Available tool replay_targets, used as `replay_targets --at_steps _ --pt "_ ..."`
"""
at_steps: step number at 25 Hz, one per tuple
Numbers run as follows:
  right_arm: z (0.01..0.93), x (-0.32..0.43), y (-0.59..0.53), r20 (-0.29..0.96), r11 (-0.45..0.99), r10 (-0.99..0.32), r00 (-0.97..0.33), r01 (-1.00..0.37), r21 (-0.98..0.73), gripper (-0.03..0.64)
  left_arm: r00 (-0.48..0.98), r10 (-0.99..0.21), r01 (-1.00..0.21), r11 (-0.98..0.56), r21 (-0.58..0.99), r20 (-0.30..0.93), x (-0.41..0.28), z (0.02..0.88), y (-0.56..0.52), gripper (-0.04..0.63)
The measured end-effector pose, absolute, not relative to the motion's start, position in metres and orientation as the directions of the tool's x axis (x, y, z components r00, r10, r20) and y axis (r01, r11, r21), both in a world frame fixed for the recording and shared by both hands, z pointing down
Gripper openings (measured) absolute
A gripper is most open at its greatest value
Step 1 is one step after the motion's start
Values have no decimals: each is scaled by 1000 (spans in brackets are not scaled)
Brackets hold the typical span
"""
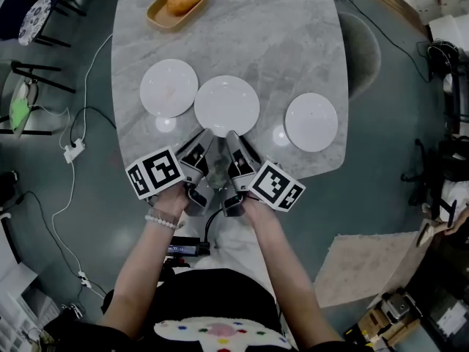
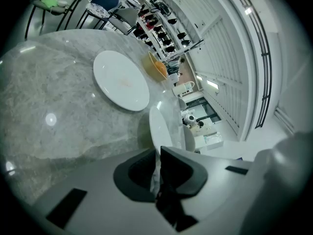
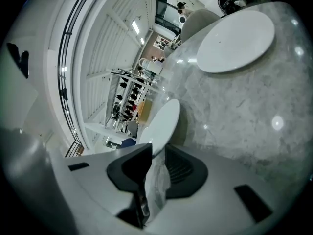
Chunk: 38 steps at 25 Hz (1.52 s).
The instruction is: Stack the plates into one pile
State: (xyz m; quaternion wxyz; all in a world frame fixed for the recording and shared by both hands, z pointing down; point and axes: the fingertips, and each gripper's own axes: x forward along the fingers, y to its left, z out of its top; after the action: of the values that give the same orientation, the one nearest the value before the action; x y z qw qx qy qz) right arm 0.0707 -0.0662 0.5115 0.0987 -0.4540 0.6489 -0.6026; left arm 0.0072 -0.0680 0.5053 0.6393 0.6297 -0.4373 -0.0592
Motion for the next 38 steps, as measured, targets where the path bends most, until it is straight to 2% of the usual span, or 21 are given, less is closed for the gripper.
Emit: replay_targets --at_steps 21,38 --pt "483 56 -83 375 -12 -689 -621 -507 -862 80 568 -701 -463 162 871 432 -7 480 -80 40" --pt "497 -40 -99 402 29 -574 -713 -509 -860 83 462 -771 -433 234 870 437 -102 493 -87 41"
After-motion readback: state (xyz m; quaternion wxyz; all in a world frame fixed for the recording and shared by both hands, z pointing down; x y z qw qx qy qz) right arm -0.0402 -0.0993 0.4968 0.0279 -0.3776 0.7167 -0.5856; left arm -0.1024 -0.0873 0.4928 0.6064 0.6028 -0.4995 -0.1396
